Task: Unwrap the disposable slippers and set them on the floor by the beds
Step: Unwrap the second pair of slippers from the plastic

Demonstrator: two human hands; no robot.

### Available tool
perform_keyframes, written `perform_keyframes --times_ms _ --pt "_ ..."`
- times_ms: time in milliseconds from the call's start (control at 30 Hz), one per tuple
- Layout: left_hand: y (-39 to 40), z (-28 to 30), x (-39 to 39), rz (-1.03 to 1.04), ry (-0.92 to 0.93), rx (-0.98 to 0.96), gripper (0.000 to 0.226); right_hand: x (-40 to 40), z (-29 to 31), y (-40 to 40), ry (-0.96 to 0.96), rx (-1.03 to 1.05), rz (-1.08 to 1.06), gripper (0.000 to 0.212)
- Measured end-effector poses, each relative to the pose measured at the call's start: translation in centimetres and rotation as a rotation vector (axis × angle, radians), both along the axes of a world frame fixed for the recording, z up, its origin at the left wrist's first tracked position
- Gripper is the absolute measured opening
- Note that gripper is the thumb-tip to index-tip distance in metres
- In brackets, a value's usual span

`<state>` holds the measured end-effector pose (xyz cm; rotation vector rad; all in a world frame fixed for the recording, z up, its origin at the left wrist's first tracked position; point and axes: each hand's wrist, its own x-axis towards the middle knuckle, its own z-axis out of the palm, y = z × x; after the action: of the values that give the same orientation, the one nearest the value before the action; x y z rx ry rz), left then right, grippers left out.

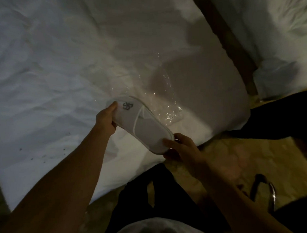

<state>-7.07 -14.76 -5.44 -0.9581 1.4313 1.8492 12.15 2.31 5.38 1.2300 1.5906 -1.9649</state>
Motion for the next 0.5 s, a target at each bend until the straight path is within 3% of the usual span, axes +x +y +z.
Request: perform_keyframes --times_ms 200,367,500 --pt "1.1 -1.6 0.4 -0.084 -0.029 -0.080 0.057 2.2 1.5 2.5 0.032 0.053 -0.064 0.018" --pt "1.9 -2.8 0.4 -0.074 -0.019 -0.155 0.010 3.5 2.5 4.2 0.133 0.092 -0.153 0.007" --pt "1.8 -3.3 0.3 -0.029 -0.017 -0.175 0.016 4.6 2.2 5.1 0.161 0.045 -0.290 0.012"
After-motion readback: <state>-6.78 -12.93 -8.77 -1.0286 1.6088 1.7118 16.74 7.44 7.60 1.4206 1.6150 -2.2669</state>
